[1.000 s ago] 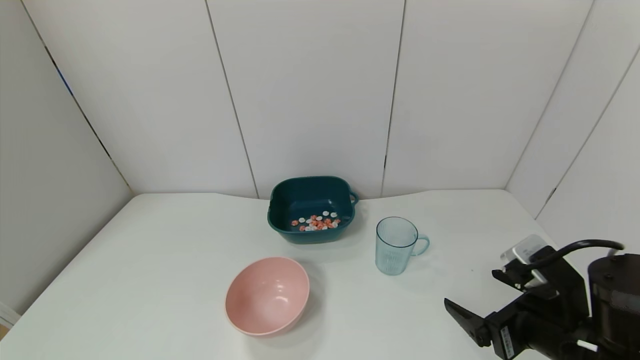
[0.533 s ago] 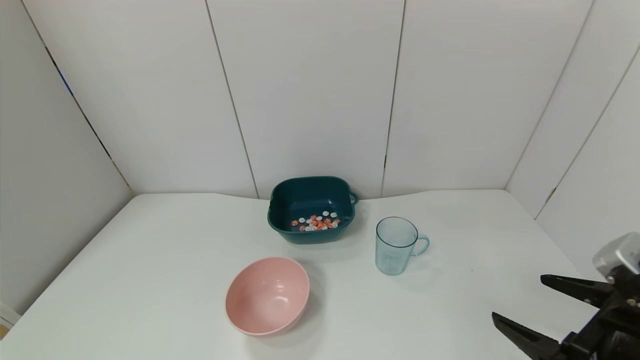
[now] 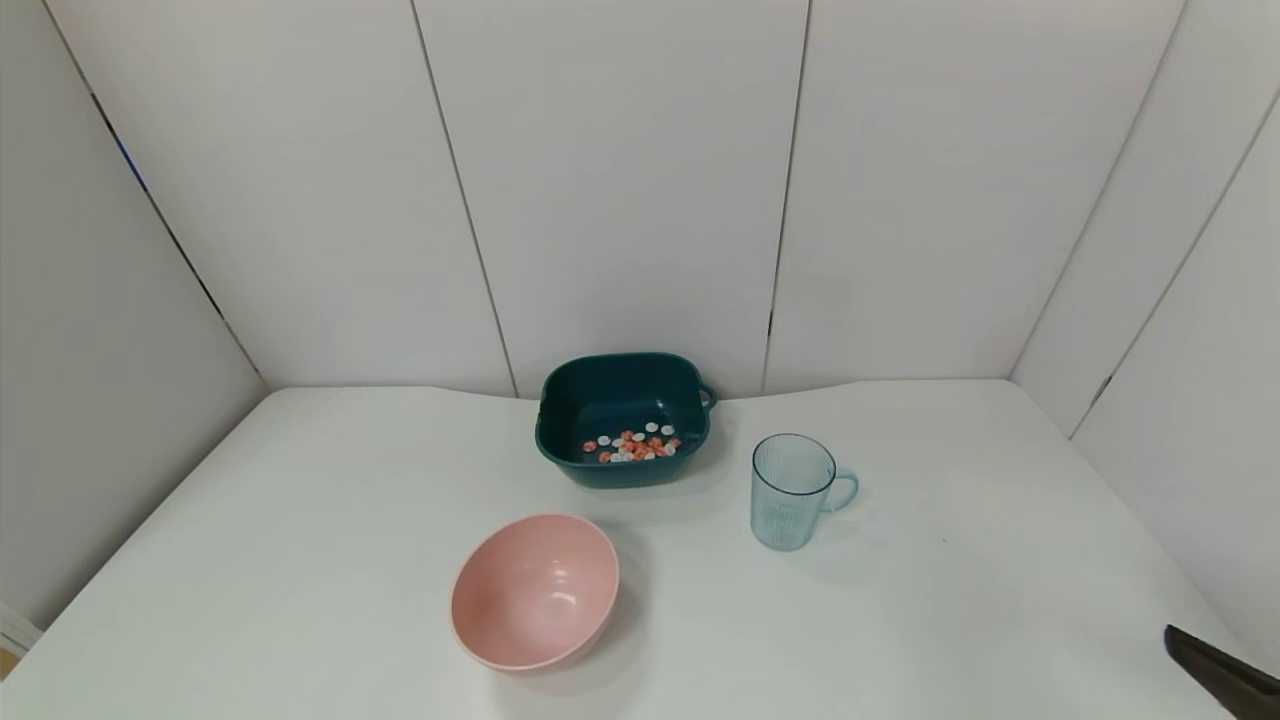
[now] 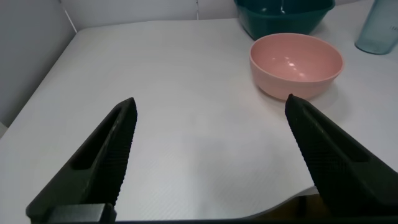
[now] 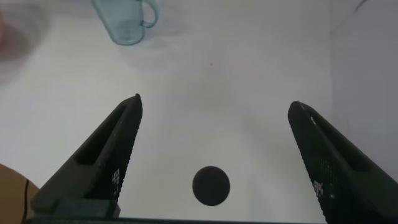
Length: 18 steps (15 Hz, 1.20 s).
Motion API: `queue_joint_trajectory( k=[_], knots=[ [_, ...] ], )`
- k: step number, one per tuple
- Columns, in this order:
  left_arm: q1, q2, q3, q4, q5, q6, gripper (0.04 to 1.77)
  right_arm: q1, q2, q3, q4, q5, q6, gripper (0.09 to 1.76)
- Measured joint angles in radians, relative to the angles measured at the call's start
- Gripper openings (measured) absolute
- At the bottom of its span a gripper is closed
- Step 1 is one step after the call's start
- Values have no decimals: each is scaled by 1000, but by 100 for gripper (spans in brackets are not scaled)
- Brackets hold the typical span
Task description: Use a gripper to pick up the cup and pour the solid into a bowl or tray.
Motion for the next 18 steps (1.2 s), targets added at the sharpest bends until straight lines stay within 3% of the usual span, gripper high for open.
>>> queue_joint_trajectory(
  k=[4, 7, 9, 13, 18],
  knots=[
    [0, 0, 0, 0, 1, 0, 172, -207, -135, -2, 59, 0, -5, 170],
    [0, 0, 0, 0, 0, 0, 172, -302, -241, 22, 75, -1, -7, 170],
    [0, 0, 0, 0, 0, 0, 172, -319, -335, 38, 112, 5, -7, 170],
    [0, 0, 0, 0, 0, 0, 172, -324, -540, 53, 167, 104, -5, 170],
    [0, 0, 0, 0, 0, 0, 172, -323, -732, 125, 168, 116, -8, 170]
  ],
)
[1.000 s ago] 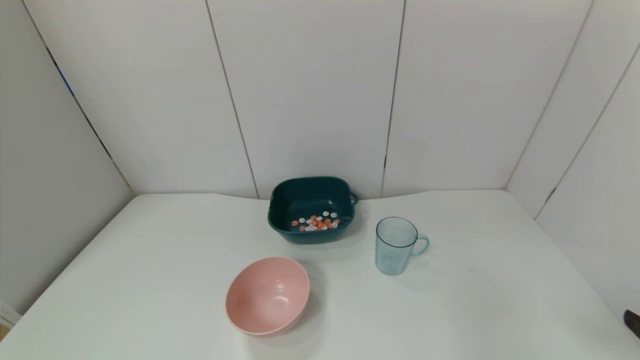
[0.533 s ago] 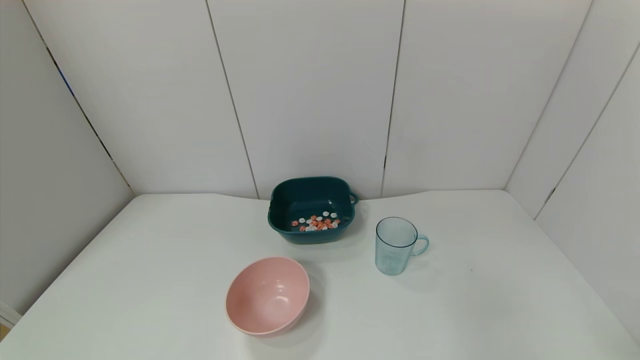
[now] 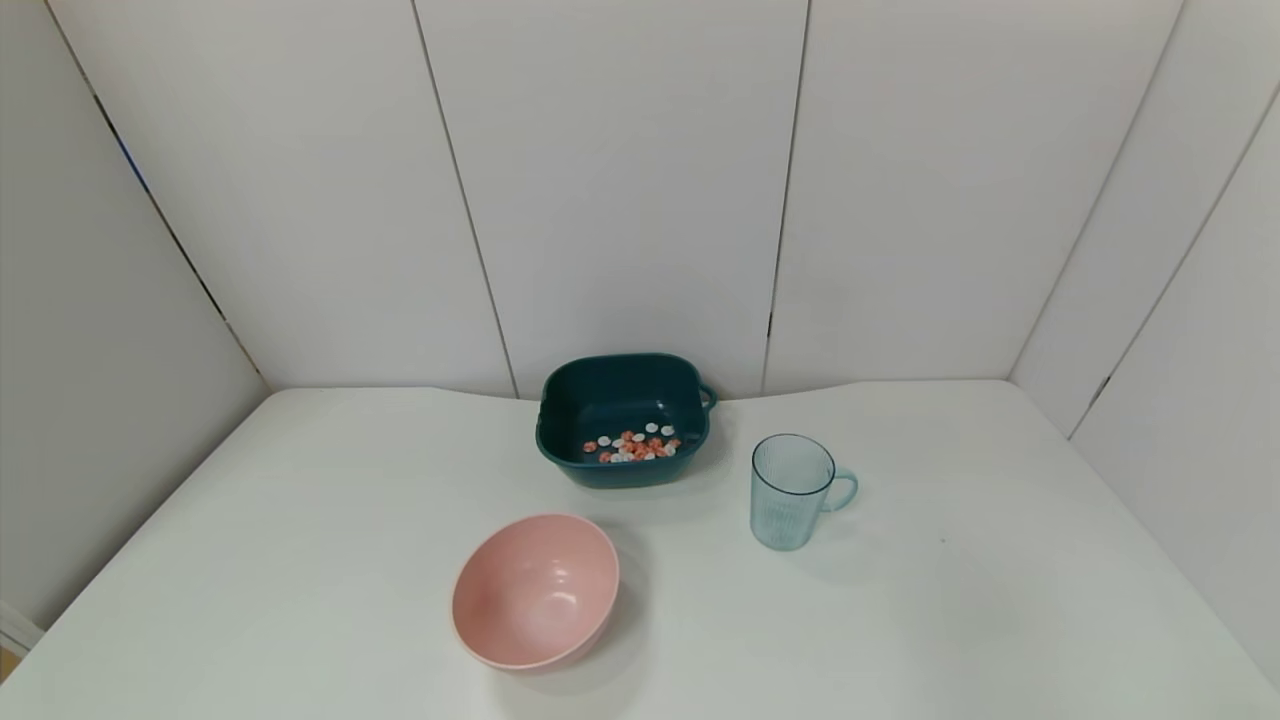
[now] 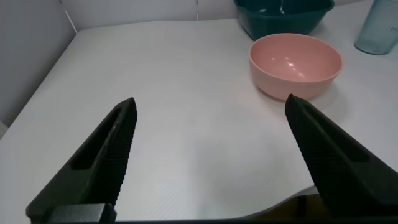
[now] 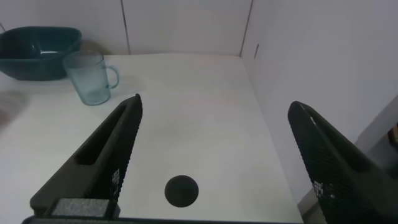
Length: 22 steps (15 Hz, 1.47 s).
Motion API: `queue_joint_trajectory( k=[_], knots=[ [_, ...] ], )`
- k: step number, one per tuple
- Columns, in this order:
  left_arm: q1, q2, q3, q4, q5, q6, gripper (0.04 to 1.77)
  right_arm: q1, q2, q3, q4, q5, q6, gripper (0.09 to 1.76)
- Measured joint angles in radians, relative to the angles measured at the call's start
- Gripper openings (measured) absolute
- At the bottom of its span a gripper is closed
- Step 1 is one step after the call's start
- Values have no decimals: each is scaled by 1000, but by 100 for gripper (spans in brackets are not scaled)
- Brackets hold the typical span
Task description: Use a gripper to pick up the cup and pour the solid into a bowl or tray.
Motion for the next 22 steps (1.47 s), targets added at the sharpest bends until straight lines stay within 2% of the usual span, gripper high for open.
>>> queue_joint_trajectory(
  k=[2, 5, 7, 12, 22],
  knots=[
    [0, 0, 0, 0, 0, 0, 172, 0, -48, 63, -39, -10, -4, 170],
    [0, 0, 0, 0, 0, 0, 172, 0, -77, 188, -181, -11, -6, 170],
    [0, 0, 0, 0, 0, 0, 172, 0, -81, 253, -214, 1, -1, 170],
    [0, 0, 0, 0, 1, 0, 172, 0, -83, 275, -110, 39, 28, 170],
    [0, 0, 0, 0, 0, 0, 172, 0, -83, 275, -110, 39, 43, 170]
  ],
)
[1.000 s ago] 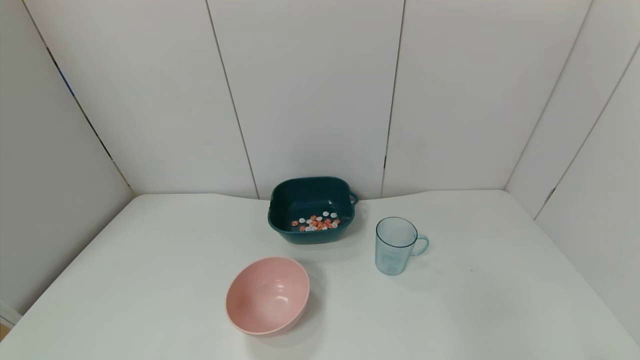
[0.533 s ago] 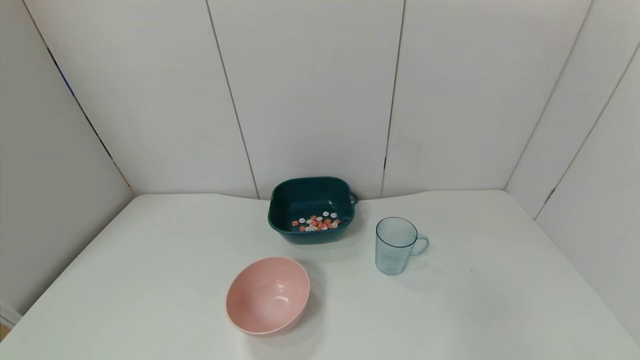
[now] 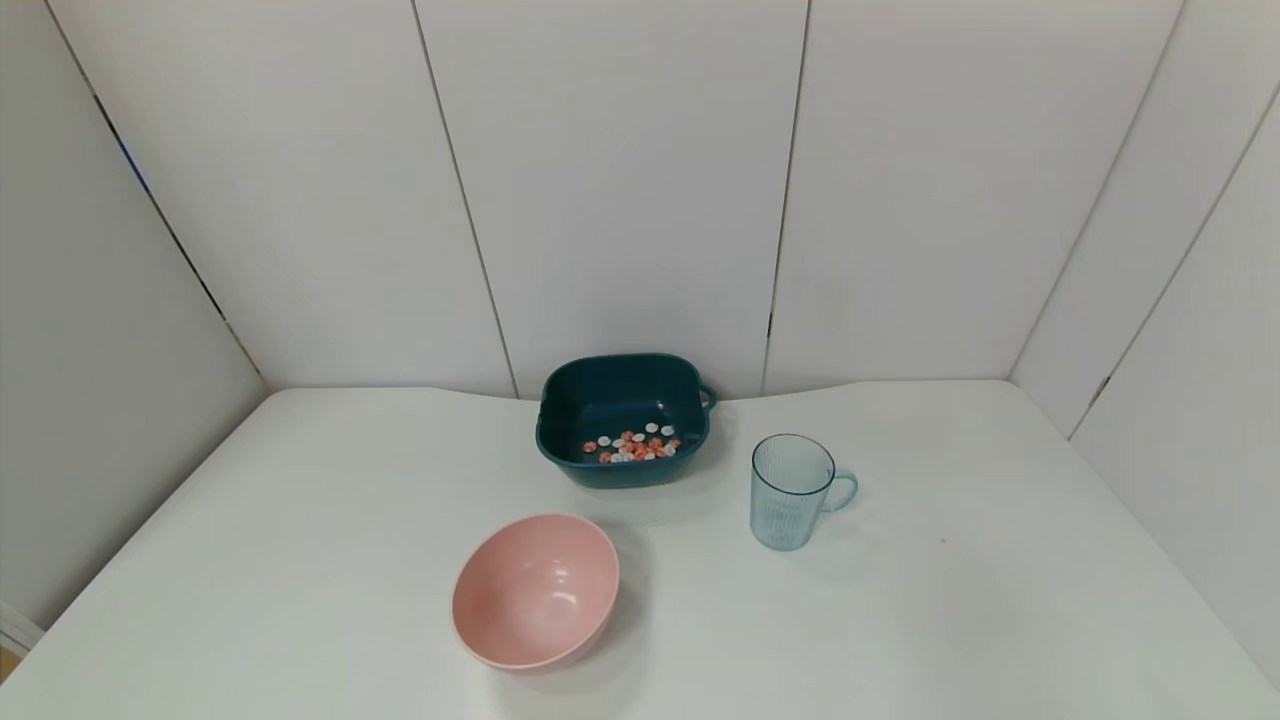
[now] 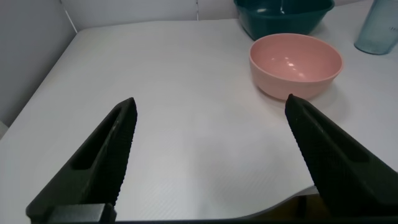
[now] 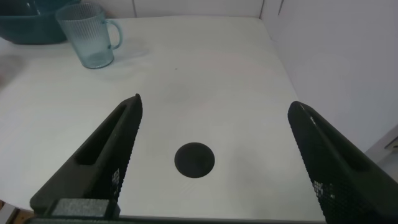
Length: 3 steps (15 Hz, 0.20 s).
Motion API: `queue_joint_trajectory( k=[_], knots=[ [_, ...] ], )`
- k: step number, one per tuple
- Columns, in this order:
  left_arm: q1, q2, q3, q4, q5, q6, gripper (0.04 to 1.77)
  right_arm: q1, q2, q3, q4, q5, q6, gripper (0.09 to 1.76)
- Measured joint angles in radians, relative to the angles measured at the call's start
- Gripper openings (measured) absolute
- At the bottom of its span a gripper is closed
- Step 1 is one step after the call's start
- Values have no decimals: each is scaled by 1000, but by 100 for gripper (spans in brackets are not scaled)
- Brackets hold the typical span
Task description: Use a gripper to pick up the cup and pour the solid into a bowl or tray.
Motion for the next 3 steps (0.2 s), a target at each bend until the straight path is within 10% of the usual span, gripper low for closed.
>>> queue_joint_trajectory(
  k=[3],
  knots=[
    [0, 0, 0, 0, 0, 0, 172, 0, 0, 0, 1, -1, 0, 170]
  ],
)
